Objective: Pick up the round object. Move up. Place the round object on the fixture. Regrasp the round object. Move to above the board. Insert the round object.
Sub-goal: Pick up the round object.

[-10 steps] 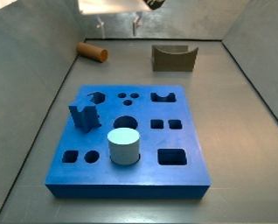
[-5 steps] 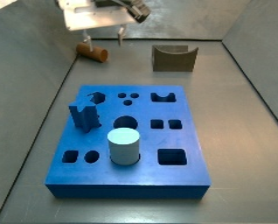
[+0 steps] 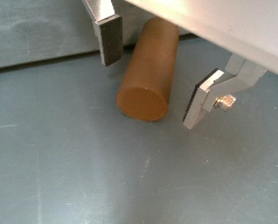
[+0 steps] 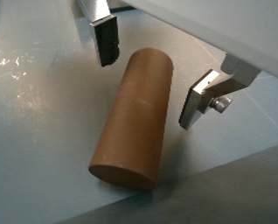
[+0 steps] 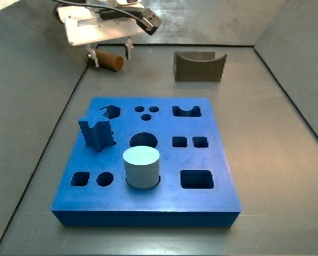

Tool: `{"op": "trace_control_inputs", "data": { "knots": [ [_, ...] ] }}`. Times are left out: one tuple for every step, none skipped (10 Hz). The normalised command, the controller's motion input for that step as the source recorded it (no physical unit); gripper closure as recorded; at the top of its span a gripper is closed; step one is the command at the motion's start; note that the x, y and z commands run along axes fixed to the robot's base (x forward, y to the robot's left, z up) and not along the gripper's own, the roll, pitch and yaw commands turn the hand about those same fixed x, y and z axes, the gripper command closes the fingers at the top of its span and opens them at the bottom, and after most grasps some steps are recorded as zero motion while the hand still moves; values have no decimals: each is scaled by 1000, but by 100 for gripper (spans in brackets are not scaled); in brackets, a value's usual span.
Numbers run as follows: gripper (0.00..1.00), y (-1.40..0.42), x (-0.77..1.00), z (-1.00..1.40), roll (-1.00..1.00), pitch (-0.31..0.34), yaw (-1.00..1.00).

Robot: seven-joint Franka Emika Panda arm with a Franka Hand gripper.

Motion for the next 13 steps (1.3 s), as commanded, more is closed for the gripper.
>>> {"op": "trace_control_inputs", "data": {
  "knots": [
    [0,23,-26,-351,177,-97,194],
    [0,0,-51,-74,114,-14,46],
    [0,0,0,0,-11,0,0],
    [100,0,0,0,0,0,0],
    [100,0,0,0,0,0,0],
    [100,0,0,0,0,0,0],
    [100,0,0,0,0,0,0],
    [100,0,0,0,0,0,0],
    [100,0,0,0,0,0,0],
    [100,0,0,0,0,0,0],
    [100,0,0,0,0,0,0],
    [100,0,0,0,0,0,0],
    [100,0,0,0,0,0,0]
  ]
}}
